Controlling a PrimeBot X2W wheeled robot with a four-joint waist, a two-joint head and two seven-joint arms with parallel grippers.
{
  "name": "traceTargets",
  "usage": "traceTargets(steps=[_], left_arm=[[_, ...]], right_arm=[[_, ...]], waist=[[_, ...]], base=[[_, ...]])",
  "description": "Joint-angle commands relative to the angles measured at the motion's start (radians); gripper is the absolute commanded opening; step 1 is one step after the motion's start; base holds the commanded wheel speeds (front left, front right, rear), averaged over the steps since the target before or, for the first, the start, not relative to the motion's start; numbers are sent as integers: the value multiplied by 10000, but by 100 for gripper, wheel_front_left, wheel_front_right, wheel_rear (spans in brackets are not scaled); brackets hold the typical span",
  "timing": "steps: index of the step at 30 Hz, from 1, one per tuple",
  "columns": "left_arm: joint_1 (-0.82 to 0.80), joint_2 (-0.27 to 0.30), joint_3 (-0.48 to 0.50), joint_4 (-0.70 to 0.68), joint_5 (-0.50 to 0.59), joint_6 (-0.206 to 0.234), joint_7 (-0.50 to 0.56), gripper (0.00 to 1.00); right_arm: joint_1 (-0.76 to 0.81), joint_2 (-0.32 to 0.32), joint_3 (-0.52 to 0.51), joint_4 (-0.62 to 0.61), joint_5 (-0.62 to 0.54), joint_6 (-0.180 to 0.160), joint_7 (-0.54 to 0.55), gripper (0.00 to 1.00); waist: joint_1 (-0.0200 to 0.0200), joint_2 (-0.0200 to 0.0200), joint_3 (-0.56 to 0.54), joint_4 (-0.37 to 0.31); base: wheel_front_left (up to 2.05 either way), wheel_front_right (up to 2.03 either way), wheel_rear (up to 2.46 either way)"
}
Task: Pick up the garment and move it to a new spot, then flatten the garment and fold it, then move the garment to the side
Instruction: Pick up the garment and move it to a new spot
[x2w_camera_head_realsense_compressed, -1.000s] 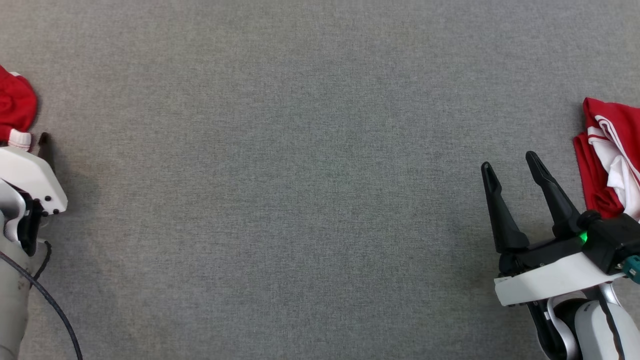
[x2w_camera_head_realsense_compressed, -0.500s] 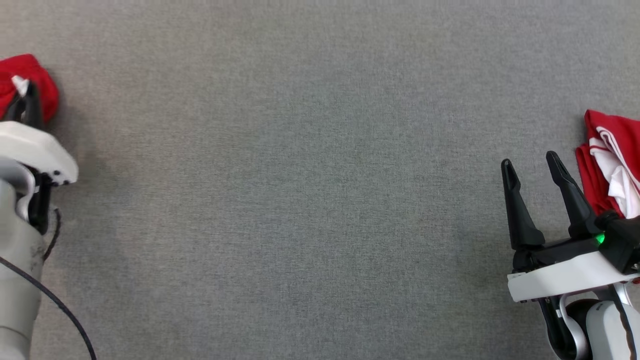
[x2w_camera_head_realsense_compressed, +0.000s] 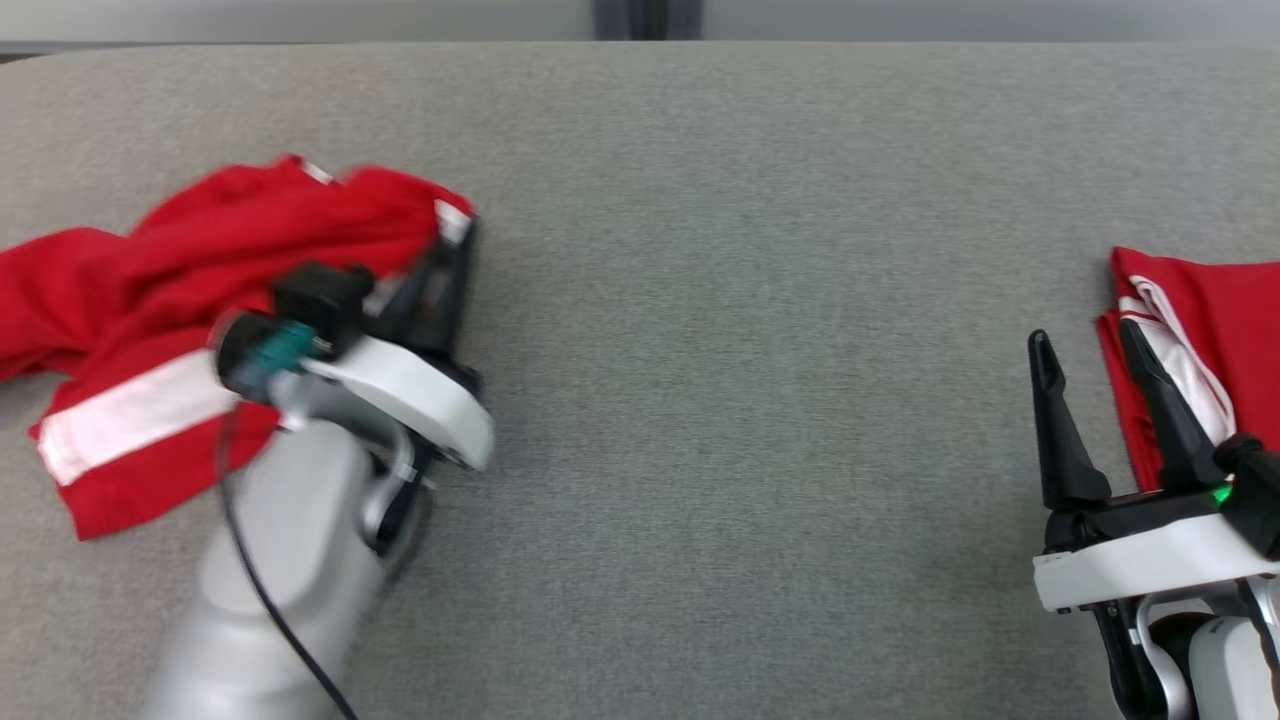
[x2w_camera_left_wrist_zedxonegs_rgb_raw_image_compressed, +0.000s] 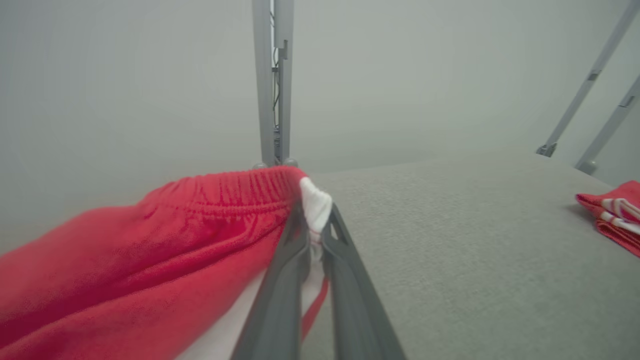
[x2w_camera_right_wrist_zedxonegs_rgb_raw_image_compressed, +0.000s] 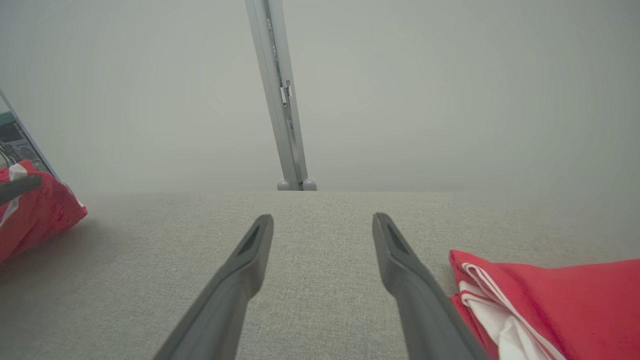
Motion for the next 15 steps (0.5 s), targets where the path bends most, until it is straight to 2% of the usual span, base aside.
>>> traceTargets(steps=[1,2,8,15], left_arm=[[236,-47,-180,-278,52,-53,129,0],[666,-329,-675,-928,30,-80,389,0],[1588,-777,-2191,-2439,-33,-137,1377,0],[1765,-904,-4183,-3312,-325,-171,2438,0]], right_arm=[[133,3,-90,-4,42,4,-54,100],[136,23,-87,14,79,4,-86,100],[59,46,-78,218,219,4,-261,100],[114,58,55,666,644,4,-585,100]], waist=[[0,0,-56,-202],[0,0,-56,-448],[0,0,21,-1433],[0,0,150,-2680]], base=[[0,0,0],[0,0,0],[0,0,0],[0,0,0]])
